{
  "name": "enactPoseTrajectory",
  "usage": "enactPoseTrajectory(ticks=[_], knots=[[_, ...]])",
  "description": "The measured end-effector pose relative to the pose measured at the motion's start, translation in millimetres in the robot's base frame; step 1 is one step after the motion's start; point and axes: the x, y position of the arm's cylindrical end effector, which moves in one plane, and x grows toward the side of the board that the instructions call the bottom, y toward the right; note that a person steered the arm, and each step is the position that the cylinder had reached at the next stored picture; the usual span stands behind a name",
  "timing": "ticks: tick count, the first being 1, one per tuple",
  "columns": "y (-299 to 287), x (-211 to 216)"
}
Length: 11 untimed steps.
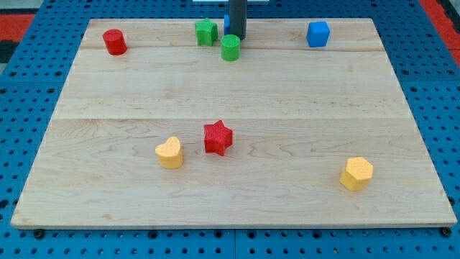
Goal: Place the green star to the top of the red circle
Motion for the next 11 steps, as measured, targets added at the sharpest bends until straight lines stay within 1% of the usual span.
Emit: enactPoseTrajectory(ticks=[2, 3, 4, 6, 7, 8, 9, 11], knots=[[-5, -3], [-32, -8], [-65, -13], [-177, -50], [-166, -50], [-167, -50], [-202, -48], [-226, -9]])
